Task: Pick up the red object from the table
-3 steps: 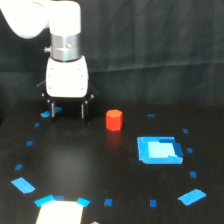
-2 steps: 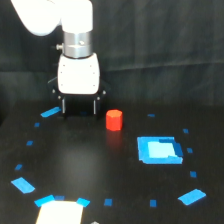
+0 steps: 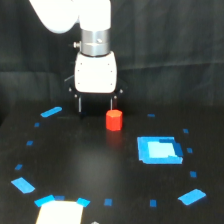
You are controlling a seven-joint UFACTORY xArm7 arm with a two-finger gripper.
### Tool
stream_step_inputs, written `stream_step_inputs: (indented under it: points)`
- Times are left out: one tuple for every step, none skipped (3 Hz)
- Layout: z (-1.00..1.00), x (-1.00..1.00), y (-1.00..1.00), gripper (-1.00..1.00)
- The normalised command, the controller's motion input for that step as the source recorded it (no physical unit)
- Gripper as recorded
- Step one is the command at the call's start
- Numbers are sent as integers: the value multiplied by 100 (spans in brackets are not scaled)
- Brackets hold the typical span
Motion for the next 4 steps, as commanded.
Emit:
stream_step_inputs:
  points:
    - [-52,100,-100,69]
    - [-26,40,-100,86]
    - [17,-100,-31,-100]
    - [-100,37,-34,-51]
